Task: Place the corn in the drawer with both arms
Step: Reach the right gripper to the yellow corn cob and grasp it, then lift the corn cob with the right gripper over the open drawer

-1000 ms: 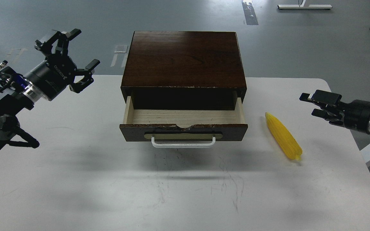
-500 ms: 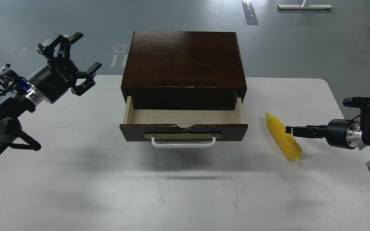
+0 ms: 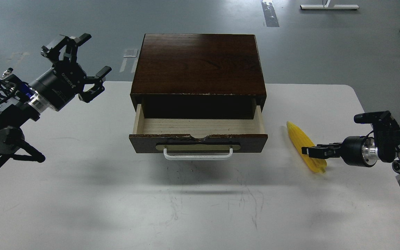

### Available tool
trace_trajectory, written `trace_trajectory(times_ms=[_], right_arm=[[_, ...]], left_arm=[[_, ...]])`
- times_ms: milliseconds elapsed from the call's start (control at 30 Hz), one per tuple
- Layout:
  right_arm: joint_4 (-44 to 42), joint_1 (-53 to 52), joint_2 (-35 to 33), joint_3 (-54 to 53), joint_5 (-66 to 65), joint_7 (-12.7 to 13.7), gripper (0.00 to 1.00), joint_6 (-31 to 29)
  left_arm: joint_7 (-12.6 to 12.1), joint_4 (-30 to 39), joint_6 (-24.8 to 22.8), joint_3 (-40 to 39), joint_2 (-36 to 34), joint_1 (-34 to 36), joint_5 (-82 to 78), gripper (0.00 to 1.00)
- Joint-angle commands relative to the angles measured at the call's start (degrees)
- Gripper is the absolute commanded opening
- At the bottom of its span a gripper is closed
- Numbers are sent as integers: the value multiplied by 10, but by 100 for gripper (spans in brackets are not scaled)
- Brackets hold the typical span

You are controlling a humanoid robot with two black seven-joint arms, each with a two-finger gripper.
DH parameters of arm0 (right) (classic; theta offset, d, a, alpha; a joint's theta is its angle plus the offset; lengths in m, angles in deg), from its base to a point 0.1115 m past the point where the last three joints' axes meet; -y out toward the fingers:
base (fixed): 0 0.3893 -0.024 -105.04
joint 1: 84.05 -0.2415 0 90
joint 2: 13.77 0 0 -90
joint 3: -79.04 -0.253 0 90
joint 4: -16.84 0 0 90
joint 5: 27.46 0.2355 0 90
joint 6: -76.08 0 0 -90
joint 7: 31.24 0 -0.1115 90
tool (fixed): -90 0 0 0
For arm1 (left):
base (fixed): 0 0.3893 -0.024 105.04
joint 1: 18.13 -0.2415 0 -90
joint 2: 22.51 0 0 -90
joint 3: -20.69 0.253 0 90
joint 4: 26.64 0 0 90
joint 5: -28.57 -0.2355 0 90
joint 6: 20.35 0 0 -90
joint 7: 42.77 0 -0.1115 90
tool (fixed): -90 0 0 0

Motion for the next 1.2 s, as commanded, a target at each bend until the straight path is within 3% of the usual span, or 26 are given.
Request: trace_trajectory(times_ms=[0, 33, 200, 333, 567, 800, 1167], right_arm=[[3, 0, -1, 6, 0, 0, 10, 0], [4, -1, -2, 7, 0, 0, 5, 0], [23, -36, -21, 6, 0, 0, 5, 0], [70, -146, -65, 6, 1, 0, 5, -1], [89, -310, -60, 18, 0, 0, 6, -10], [140, -471, 64, 128, 2, 0, 6, -9], [209, -569, 203, 188, -55, 0, 6, 14]], left_arm=[[0, 0, 0, 0, 0, 0, 0, 98], [0, 0, 0, 0, 0, 0, 0, 98], [-1, 1, 0, -1, 0, 0, 0, 98], [-1, 0, 0, -1, 0, 1, 0, 98], [-1, 0, 0, -2, -1, 1, 0, 98], [0, 0, 0, -2, -4, 1, 0, 98], [0, 0, 0, -6, -4, 3, 0, 98]])
